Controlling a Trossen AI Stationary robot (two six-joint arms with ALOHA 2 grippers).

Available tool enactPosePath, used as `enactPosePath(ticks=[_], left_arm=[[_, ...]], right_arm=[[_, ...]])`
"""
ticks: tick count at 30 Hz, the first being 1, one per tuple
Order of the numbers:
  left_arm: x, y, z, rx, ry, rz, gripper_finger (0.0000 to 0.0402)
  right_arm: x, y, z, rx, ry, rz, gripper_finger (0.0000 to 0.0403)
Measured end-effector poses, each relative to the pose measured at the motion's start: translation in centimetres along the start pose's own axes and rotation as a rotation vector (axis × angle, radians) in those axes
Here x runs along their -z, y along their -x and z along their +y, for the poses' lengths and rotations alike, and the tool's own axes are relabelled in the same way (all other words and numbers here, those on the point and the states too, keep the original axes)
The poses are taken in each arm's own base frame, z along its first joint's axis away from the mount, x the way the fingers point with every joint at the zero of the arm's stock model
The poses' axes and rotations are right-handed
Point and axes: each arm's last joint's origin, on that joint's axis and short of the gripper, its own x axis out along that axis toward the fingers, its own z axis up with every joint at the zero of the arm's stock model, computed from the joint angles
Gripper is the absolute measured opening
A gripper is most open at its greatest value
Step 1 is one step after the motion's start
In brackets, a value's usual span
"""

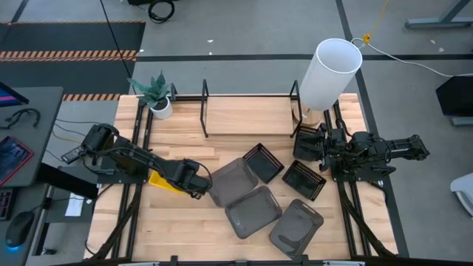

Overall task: Stack baskets on shelf by color
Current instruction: Put the stacked yellow bins on the shelf

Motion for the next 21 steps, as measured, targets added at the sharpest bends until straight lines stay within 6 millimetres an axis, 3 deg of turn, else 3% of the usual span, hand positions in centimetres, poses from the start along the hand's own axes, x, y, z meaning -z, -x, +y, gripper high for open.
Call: enactPosePath(ticks=[4, 9, 15, 21], left_arm=[[0.0, 0.0, 0.0, 0.002, -0.034, 0.003, 0.0109], [0.0, 0.1, 0.0, -0.005, -0.116, -0.002, 0.0019], [-0.5, 1.8, -0.7, 0.017, -0.187, 0.002, 0.0016], [-2.4, 6.2, -1.1, -0.014, -0.303, -0.032, 0.0016]], right_arm=[[0.0, 0.0, 0.0, 0.000, 0.000, 0.000, 0.0160], [0.0, 0.0, 0.0, 0.000, 0.000, 0.000, 0.0160], [0.0, 0.0, 0.0, 0.000, 0.000, 0.001, 0.0160], [0.0, 0.0, 0.0, 0.000, 0.000, 0.000, 0.0160]])
